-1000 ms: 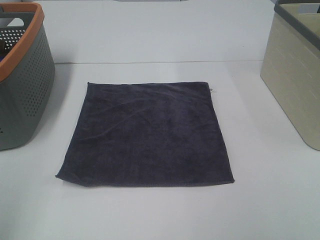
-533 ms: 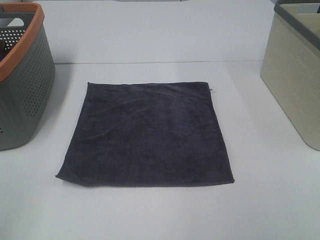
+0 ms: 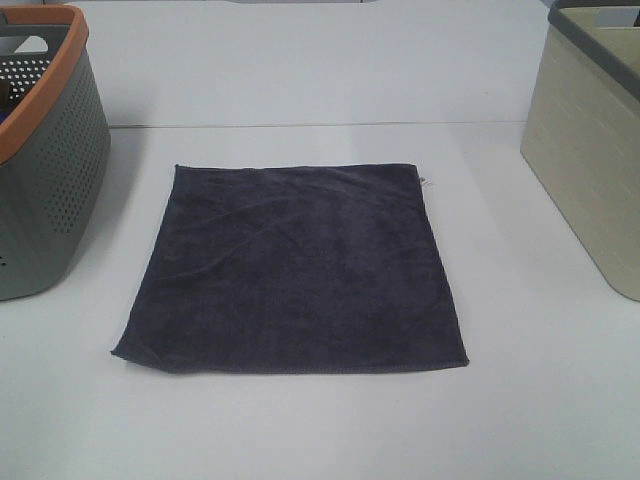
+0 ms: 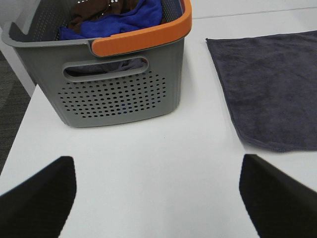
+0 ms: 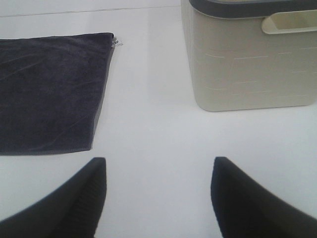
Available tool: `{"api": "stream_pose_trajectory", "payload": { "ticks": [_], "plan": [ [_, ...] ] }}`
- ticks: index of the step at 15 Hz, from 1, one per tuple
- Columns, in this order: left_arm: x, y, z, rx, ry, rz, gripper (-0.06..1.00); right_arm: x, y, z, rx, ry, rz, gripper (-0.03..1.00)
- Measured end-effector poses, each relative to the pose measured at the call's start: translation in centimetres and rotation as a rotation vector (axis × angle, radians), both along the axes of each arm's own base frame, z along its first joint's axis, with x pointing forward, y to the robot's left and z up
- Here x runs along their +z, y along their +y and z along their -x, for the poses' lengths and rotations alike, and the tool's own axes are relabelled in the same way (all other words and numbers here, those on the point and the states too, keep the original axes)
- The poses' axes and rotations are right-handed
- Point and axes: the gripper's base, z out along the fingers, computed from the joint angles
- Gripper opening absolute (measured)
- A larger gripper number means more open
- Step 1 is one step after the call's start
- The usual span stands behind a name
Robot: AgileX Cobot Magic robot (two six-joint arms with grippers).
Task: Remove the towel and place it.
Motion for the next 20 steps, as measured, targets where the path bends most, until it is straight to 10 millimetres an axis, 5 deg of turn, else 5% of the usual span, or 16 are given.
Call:
{"api": "stream_pose_trajectory", "payload": {
  "ticks": [20],
  "plan": [
    [-0.02,-0.34,-0.01,-0.022,0.001,0.041,0.84,0.0,0.0,0.0,0.002,0.0,0.004,0.62]
  ]
}}
